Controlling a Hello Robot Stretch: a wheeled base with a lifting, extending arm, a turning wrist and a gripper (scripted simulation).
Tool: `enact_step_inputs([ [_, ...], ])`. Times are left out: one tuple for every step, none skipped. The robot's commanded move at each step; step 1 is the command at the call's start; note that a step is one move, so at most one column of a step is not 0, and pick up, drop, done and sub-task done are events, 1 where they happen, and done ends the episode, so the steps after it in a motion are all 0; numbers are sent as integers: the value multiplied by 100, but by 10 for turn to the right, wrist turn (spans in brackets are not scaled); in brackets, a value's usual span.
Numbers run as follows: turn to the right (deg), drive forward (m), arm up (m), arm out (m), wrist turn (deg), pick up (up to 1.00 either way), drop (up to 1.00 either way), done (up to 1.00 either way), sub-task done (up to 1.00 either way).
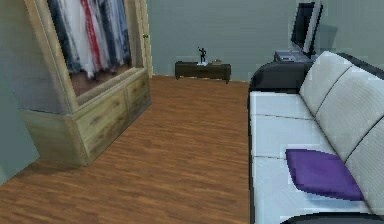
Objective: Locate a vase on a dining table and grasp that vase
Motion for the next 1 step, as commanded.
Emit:
enact_step_inputs([
  [0,0,0,0,0,100,0,0,0],
])
